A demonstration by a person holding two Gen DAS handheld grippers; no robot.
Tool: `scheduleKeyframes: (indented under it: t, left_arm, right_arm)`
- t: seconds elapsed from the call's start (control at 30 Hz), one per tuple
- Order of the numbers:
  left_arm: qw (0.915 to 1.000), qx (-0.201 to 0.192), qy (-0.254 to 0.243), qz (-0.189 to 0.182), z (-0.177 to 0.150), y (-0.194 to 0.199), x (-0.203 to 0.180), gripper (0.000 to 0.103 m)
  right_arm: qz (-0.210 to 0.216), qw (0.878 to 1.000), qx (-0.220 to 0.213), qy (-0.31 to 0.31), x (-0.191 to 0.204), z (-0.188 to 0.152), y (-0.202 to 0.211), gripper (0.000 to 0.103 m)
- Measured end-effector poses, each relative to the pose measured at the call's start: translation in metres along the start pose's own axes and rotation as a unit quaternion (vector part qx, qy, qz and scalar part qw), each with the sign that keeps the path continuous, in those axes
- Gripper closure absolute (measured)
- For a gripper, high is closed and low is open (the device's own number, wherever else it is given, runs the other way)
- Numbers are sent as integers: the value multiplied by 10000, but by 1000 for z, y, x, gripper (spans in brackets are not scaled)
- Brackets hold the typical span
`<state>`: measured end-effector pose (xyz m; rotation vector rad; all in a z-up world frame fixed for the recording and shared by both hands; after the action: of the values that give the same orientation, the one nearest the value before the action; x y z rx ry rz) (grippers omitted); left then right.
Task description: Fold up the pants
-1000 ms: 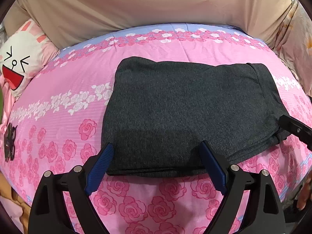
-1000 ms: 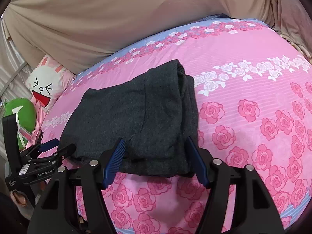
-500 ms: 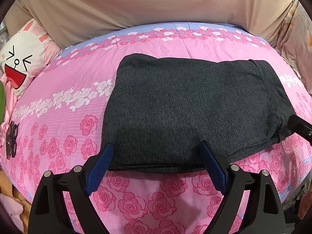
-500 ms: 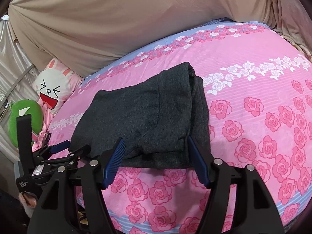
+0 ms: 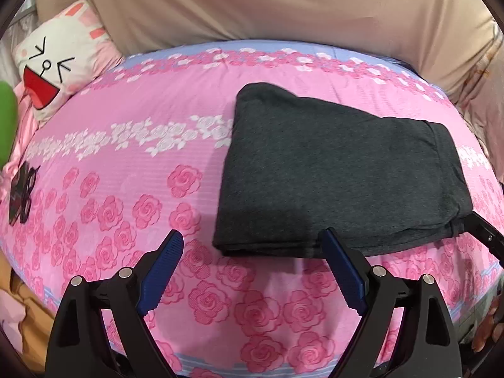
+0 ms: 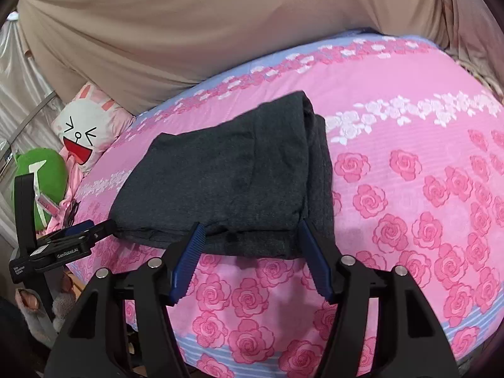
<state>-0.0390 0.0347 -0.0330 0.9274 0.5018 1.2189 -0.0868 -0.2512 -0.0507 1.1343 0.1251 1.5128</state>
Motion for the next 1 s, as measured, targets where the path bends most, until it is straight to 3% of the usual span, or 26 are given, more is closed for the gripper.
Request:
scheduleKeyframes:
  t: [0.1,0.2,0.23,0.27,0.3,0.33,0.43,0.5,0.57,0.63,0.73,0.83,1.0]
  left_arm:
    - [10000,-17,-17,3,-2,2,0,16]
    - [10000,-52,-71,-27,-1,3,-5,16]
    - [10000,-45,-80,-37,-1,2,-6,16]
    - [9999,-38,-86,-47,-1,2,-7,16]
    - [9999,-23,-100,-62,-1,1,-9,16]
    - [9999,-19,-118,-64,-1,1,-9,16]
    - [9999,-55,-120,-50,0,5,-8,16]
    - [9998,-90,-67,-134,0,8,-5,16]
    - [9997,-70,-34,-241,-2,6,-5,16]
    - [9995,22,19,-307,-4,-3,-3,16]
    - [9989,208,60,-415,-5,-15,-4,16]
    - [9991,163,-6,-398,-3,-13,-8,16]
    - [9986,-63,-114,-516,10,1,-17,16]
  right_arm:
    - [207,9995,-109,-209,-1,10,5,42]
    - [30,9998,-176,-105,-1,23,-8,46]
    - [-16,9999,-111,9,2,23,-14,61]
    - [-138,9997,-107,194,7,22,-19,71]
    - [-280,9981,-189,507,18,21,-21,92]
    - [-205,9975,-227,631,26,21,-19,96]
    - [229,9944,-651,805,53,33,16,96]
    - [290,9923,-827,871,56,40,36,96]
    - [-47,9951,-636,754,31,36,26,96]
    - [-494,9972,-104,544,-6,23,-8,94]
    - [-131,9997,-221,39,-24,23,-5,90]
    - [-394,9944,-855,479,7,36,23,88]
    - [178,9918,-719,1040,66,58,11,87]
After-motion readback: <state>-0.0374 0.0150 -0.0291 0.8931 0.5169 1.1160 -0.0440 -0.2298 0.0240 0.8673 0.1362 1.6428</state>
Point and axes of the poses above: each gripper's, at about its wrist camera, not at the fingertips, and y roughly against the way its jaws point, x to its left, z to its top, the point moved 4 cm from there along -y, roughly the way its jaws point, and after that the axes turned 14 degrees about -y, right-handed, at the moved point
